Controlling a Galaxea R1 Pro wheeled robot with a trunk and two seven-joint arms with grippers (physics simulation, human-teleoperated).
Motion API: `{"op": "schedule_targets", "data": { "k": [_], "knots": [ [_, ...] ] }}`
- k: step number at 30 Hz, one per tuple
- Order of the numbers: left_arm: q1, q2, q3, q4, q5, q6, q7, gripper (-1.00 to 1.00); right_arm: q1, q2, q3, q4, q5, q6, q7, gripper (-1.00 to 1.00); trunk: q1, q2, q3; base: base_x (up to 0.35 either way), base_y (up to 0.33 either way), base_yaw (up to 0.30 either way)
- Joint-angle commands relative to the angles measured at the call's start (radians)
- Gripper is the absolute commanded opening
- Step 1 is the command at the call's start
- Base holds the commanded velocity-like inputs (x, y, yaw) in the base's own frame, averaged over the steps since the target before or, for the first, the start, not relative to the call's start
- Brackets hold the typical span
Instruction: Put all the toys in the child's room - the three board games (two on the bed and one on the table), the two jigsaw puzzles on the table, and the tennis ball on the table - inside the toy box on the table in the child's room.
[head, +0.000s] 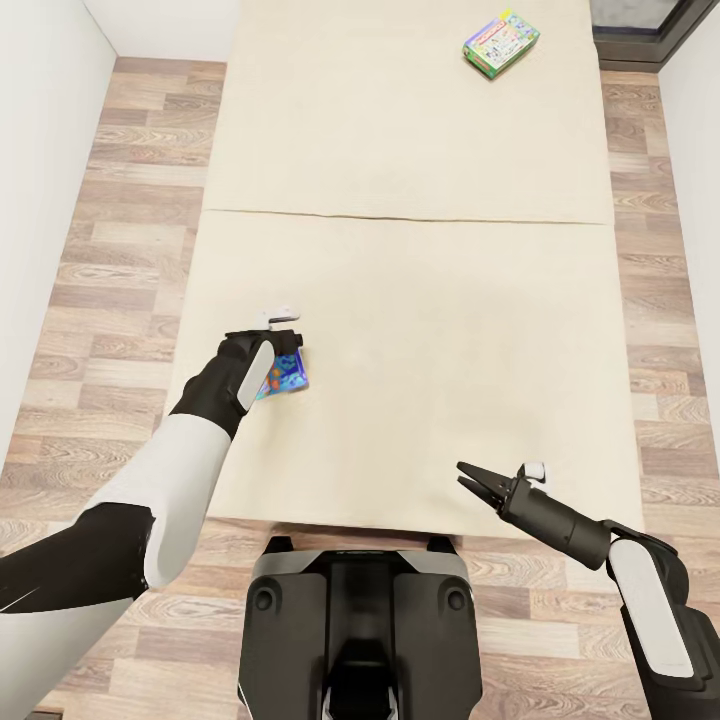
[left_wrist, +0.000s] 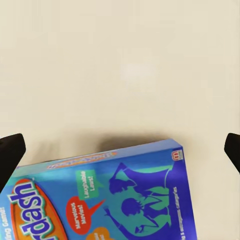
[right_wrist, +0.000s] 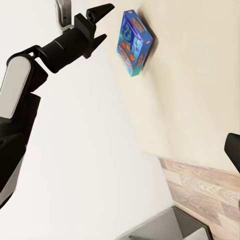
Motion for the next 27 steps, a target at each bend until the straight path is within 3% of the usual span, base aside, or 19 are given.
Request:
{"op": "schedule_targets", "data": {
  "k": [1, 27],
  "knots": [
    [0.000, 0.001, -0.004, -0.001, 0.010, 0.003, 0.009, 1.00, 0.000, 0.000, -0.001, 0.000, 0.004, 0.005, 0.005, 1.00, 0.001, -0.002, -0.001, 0.000, 0.000, 0.000],
    [0.000, 0.001, -0.003, -0.001, 0.010, 0.003, 0.008, 1.00, 0.000, 0.000, -0.002, 0.000, 0.004, 0.004, 0.003, 1.00, 0.001, -0.002, -0.030, 0.000, 0.000, 0.000]
  ]
}}
